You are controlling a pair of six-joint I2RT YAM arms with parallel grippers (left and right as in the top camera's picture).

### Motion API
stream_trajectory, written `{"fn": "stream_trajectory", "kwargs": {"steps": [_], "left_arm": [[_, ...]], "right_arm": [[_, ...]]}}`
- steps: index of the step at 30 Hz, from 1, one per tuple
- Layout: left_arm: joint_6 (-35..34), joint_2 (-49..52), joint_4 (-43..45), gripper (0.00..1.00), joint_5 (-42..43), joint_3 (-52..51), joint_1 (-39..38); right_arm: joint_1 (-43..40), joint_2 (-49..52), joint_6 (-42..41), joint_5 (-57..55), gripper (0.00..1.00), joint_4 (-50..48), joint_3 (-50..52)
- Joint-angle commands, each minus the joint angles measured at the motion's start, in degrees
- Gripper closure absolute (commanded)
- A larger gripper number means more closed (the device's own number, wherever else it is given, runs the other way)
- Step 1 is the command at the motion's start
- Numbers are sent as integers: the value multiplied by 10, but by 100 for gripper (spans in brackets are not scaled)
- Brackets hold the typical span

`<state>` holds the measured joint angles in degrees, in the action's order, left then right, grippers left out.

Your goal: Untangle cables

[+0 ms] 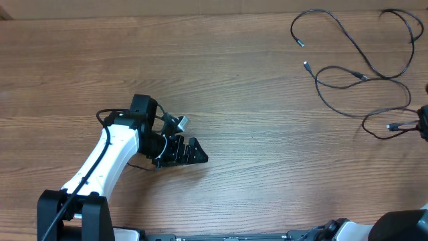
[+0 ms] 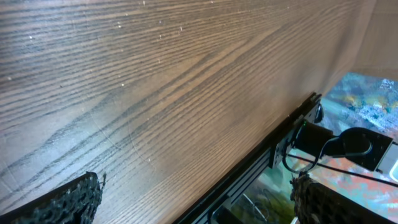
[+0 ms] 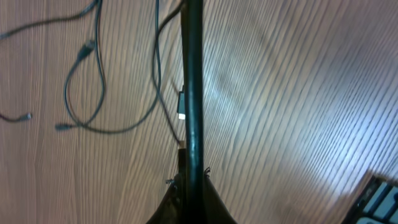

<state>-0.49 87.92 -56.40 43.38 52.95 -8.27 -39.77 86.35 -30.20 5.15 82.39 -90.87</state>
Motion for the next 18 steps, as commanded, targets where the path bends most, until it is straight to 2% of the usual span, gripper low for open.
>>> {"fn": "stream_trajectory", "kwargs": {"steps": [1,9,18], "left_arm": [[-16,2,8,0,-4,-3,-1],[-30,2,14,0,-4,-3,-1],[-30,2,15,1,-4,-3,-1]], "right_arm": [[8,-14,35,41,96,18,2],[23,-14,63,39,96,36,64],[23,-14,61,23,96,-75,154]]}}
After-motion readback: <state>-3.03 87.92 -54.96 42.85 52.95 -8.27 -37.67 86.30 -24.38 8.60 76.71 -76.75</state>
